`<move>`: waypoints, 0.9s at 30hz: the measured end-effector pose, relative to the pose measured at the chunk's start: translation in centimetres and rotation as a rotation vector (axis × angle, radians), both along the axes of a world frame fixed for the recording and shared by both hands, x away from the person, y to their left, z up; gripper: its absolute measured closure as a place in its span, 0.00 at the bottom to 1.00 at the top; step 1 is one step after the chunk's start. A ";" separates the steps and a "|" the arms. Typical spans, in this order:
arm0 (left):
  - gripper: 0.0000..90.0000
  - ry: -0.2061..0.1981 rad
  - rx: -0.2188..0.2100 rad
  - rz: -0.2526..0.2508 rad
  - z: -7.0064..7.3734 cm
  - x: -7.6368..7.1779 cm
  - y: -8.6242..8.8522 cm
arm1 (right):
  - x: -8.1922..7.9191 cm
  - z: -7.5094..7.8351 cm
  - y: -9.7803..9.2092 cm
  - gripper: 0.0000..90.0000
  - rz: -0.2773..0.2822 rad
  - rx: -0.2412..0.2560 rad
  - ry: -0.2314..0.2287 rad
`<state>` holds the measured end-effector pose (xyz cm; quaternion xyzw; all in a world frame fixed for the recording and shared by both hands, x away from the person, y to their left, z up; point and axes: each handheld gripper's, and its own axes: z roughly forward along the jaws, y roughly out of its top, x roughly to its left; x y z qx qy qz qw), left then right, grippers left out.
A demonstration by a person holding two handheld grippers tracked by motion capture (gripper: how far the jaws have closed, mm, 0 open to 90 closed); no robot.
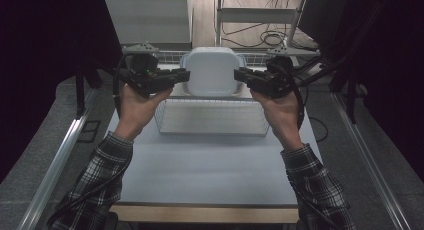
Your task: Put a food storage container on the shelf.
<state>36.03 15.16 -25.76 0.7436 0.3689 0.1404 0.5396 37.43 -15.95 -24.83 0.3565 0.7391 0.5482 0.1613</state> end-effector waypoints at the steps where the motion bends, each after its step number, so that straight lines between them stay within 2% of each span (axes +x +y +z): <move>1: 0.88 0.000 -0.003 0.001 0.2 0.2 0.0 | 0.2 0.2 0.0 0.86 -0.002 0.002 -0.002; 6: 0.88 0.005 -0.014 0.008 0.8 1.5 -0.1 | 1.5 1.0 0.1 0.86 -0.019 0.011 0.000; 13: 0.88 0.024 -0.038 0.016 0.6 2.9 -0.2 | 2.9 1.2 0.1 0.85 -0.038 0.005 0.024; 20: 0.86 0.032 -0.041 0.019 0.4 3.8 -0.3 | 4.1 0.9 0.1 0.84 -0.048 0.020 0.057; 24: 0.86 0.031 -0.042 0.021 0.4 4.1 -0.3 | 4.5 1.0 0.2 0.84 -0.049 0.030 0.060; 27: 0.84 0.030 -0.043 0.026 0.4 4.4 -0.4 | 4.8 1.1 0.4 0.80 -0.049 0.033 0.056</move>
